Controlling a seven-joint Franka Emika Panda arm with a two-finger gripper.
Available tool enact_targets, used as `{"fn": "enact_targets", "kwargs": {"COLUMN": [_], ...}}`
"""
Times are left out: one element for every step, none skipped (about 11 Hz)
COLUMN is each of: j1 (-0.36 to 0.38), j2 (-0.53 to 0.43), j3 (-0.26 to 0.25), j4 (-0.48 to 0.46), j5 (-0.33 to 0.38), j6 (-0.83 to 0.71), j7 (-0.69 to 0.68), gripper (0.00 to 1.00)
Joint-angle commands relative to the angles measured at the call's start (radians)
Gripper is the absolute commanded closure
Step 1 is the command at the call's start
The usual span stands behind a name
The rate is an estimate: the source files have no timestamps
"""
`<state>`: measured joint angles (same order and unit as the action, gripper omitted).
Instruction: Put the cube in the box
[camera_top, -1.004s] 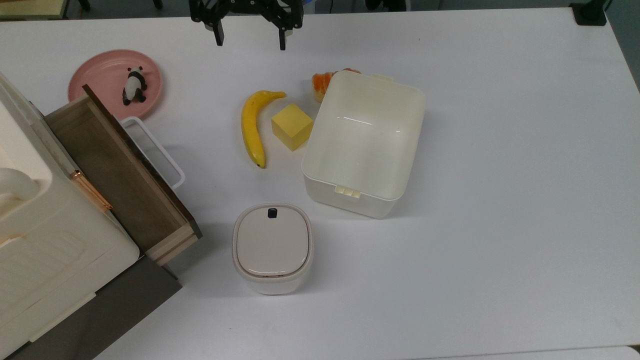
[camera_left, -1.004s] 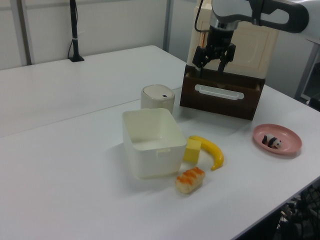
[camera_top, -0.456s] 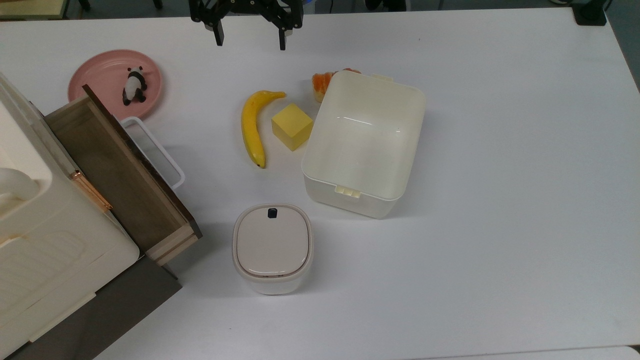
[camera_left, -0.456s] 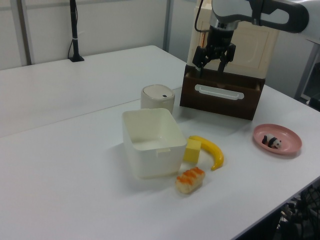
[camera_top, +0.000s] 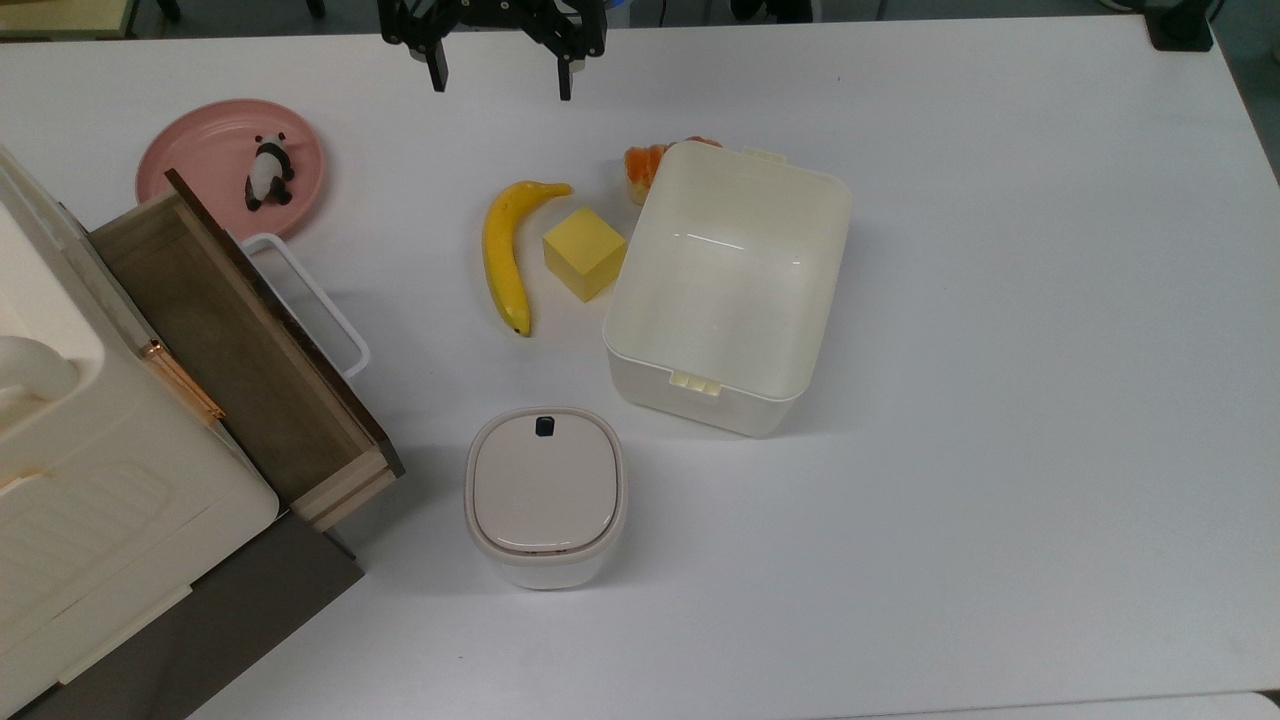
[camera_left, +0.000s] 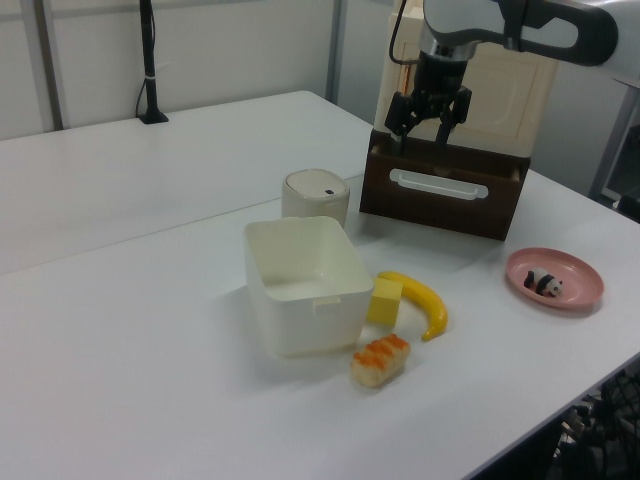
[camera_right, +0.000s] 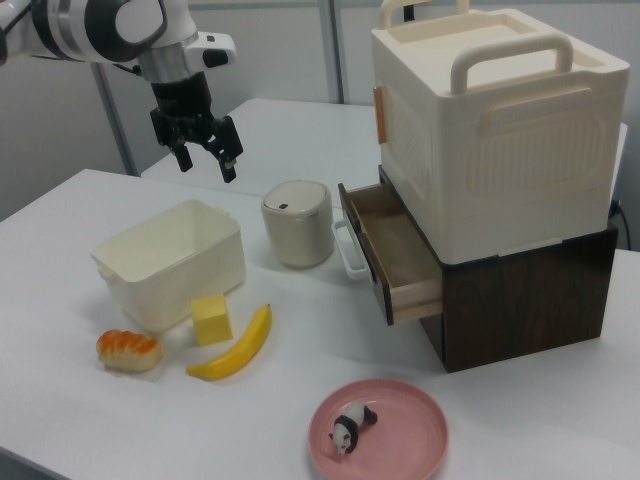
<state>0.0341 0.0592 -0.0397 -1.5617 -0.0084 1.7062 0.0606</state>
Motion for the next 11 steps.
{"fn": "enact_targets", "kwargs": {"j1": [0.021,0.021,0.024,0.026,0.026,0.026,0.024,0.024,0.024,0.024,0.026], "j2": [-0.038,-0.035,-0.032,-0.033,-0.030,-0.029,-0.029,-0.029,-0.030,-0.039,-0.047], "j3": [-0.020,-0.020,-0.017,-0.016,-0.016,-0.016,-0.016,-0.016,-0.014,-0.012,-0.011], "j4": [-0.058,-0.063,-0.069,-0.078,-0.078,-0.081,-0.092,-0.110,-0.147,-0.203,-0.242], "j5": [0.005,-0.005,-0.056,-0.088,-0.094,-0.099,-0.116,-0.125,-0.125,-0.124,-0.121], "j6": [0.003,-0.022,-0.049,-0.090,-0.106,-0.106,-0.105,-0.099,-0.062,0.010,0.059], "j7": [-0.243,-0.383,-0.519,-0.620,-0.709,-0.788,-0.867,-0.922,-0.958,-0.969,-0.970], "gripper": [0.00,0.00,0.00,0.00,0.00,0.00,0.00,0.00,0.00,0.00,0.00]}}
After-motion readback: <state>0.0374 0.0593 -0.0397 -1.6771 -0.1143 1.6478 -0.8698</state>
